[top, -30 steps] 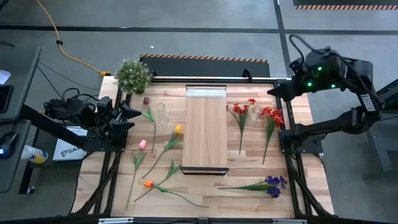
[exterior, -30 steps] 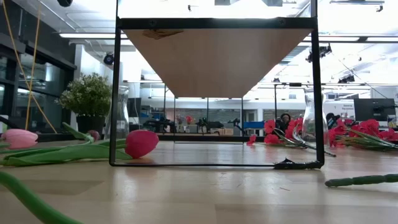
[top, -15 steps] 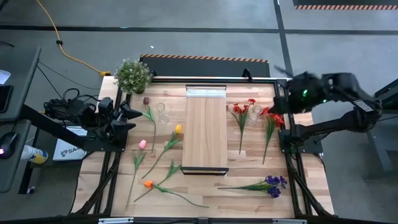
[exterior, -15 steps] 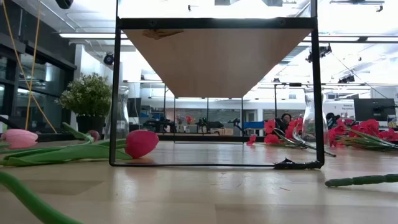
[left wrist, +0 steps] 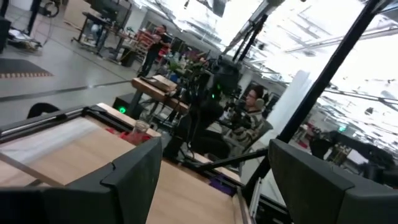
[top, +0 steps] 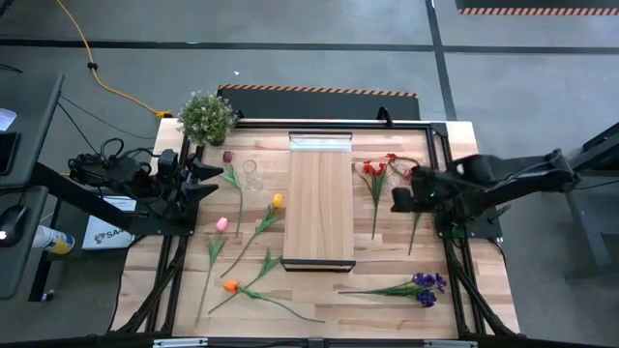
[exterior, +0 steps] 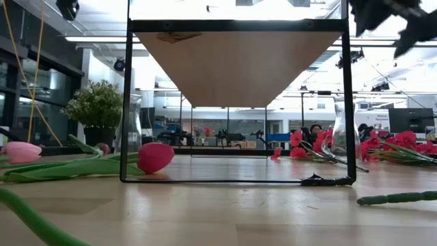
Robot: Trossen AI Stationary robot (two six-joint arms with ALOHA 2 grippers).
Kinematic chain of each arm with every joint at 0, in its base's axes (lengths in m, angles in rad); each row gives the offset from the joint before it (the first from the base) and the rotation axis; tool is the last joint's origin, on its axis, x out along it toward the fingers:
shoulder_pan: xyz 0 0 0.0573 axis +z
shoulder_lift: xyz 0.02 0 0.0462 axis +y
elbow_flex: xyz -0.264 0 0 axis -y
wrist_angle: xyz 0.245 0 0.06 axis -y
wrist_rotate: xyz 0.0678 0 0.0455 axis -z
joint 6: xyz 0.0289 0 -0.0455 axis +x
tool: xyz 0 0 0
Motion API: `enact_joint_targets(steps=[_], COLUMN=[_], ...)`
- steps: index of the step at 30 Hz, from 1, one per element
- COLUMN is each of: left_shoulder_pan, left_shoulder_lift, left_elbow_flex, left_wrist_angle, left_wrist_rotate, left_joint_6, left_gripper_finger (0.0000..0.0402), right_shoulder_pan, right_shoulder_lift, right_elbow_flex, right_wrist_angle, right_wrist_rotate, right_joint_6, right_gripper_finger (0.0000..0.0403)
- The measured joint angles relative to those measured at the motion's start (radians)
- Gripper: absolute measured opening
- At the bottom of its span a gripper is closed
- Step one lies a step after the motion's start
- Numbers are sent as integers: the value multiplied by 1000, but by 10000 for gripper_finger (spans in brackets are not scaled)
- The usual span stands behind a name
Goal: Pick and place flowers into a vace then onto a shelf
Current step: Put the left red flowers into the right transparent vase
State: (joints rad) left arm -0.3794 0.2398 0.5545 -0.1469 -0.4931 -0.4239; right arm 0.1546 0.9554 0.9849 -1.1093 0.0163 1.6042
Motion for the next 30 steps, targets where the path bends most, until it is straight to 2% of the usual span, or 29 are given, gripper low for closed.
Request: enact_joint_targets(steps=[7,16,26,30], left_shoulder_pan=[0,0,0,0], left_shoulder_lift=[0,0,0,0], left_elbow_flex=[0,0,0,0], left_wrist_angle=[-40,-52,-89,-91], left_wrist_rotate=[0,0,-19,-51], left_joint_6=[-1,-1,-1,-1], left_gripper_finger=[326,326,326,326], right_shoulder_pan=[67,68,68,68], right_shoulder_lift=[0,0,1,1], right_elbow_flex=[-157,-314,-368,-380], right_wrist_angle=[145,433,442,442], right_wrist_rotate=[66,162,159,121], right_joint_6=[122,109,50,36], right_gripper_finger=[339,339,338,338])
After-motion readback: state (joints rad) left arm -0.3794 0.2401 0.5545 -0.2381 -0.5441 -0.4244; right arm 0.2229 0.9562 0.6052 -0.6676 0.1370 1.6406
